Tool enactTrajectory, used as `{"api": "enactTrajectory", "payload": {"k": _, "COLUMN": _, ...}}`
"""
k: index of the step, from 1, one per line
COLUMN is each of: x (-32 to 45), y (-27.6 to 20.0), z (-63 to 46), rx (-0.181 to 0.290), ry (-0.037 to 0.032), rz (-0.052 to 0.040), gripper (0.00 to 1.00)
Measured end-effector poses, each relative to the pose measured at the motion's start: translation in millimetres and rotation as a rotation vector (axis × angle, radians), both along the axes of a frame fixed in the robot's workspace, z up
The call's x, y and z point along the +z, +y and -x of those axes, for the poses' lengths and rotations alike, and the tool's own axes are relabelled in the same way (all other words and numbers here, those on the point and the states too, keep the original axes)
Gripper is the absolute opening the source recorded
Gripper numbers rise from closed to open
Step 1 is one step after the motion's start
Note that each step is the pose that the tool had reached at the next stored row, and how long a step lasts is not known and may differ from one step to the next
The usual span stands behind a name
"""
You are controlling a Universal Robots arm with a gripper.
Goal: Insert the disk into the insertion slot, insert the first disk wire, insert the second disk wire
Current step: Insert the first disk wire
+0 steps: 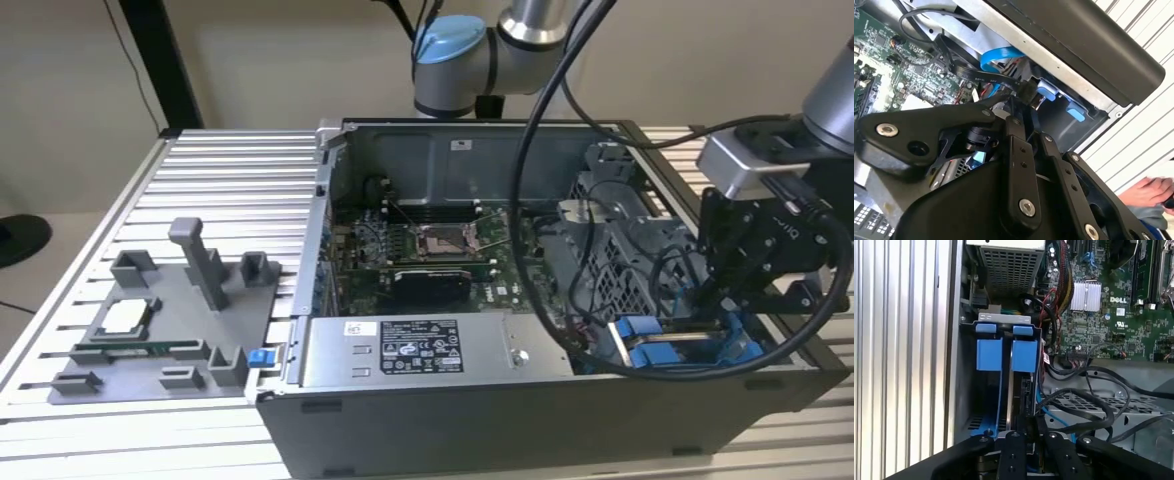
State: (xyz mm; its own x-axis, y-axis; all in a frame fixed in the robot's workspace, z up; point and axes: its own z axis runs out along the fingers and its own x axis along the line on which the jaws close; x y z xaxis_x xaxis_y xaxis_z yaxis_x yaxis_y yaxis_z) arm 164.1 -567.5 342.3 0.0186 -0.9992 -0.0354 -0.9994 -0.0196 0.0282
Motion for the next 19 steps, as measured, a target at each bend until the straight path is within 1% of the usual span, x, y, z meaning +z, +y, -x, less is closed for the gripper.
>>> {"api": "enactTrajectory", "payload": {"k": 8, "x": -2.4, "y": 0.0, "z": 0.7, "rx": -0.066, "ry": -0.0001, "rz": 0.0001, "gripper": 0.00}}
{"api": "enactTrajectory", "payload": {"k": 11, "x": -5.7, "y": 0.0, "z": 1.1, "rx": -0.089, "ry": 0.0000, "rz": 0.0000, "gripper": 0.00}}
{"api": "enactTrajectory", "payload": {"k": 13, "x": -8.2, "y": -0.1, "z": 1.3, "rx": -0.103, "ry": -0.0001, "rz": 0.0016, "gripper": 0.00}}
{"api": "enactTrajectory", "payload": {"k": 16, "x": -10.9, "y": 0.0, "z": 1.3, "rx": -0.106, "ry": 0.0000, "rz": -0.0002, "gripper": 0.00}}
{"api": "enactTrajectory", "payload": {"k": 19, "x": -11.8, "y": 0.0, "z": 1.3, "rx": -0.107, "ry": -0.0001, "rz": 0.0002, "gripper": 0.00}}
